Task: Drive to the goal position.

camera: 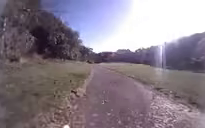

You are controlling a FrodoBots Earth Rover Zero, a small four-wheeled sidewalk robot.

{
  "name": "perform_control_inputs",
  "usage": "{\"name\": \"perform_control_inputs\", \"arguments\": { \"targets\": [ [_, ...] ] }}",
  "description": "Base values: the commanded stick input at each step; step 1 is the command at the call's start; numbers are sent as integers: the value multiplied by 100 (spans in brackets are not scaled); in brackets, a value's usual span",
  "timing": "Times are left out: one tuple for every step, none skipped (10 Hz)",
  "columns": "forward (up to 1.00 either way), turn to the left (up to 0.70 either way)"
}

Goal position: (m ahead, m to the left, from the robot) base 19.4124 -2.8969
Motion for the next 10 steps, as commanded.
{"name": "perform_control_inputs", "arguments": {
  "targets": [
    [100, 0],
    [100, 0],
    [100, 0],
    [100, 0],
    [100, 0],
    [100, 0],
    [100, 0],
    [100, 0],
    [100, 0],
    [100, 0]
  ]
}}
